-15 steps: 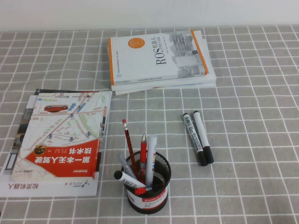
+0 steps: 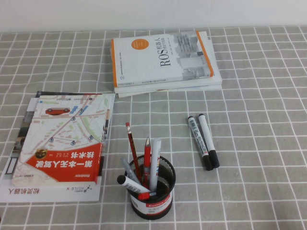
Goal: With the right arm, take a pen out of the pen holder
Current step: 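Take a marker out of the pen holder and lay it on the table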
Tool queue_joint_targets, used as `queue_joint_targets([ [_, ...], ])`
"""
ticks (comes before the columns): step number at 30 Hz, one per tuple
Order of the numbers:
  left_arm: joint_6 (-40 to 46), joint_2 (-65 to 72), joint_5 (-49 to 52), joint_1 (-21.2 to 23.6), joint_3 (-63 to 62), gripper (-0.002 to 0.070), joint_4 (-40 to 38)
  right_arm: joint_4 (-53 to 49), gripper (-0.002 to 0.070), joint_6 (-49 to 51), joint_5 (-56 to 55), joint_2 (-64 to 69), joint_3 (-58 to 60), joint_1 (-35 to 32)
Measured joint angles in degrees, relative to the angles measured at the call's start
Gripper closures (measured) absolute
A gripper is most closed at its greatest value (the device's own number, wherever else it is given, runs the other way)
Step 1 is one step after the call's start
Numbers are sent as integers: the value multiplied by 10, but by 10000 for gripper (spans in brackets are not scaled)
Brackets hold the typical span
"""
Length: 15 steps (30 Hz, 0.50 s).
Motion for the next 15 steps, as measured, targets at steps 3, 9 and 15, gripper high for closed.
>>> queue_joint_targets([
  [3, 0, 0, 0, 0, 0, 678, 0, 32, 689, 0, -29, 0, 0, 0],
  [9, 0, 0, 0, 0, 0, 678, 0, 186, 689, 0, -70, 0, 0, 0],
  [15, 0, 0, 0, 0, 0, 678, 0, 307, 689, 0, -94, 0, 0, 0],
])
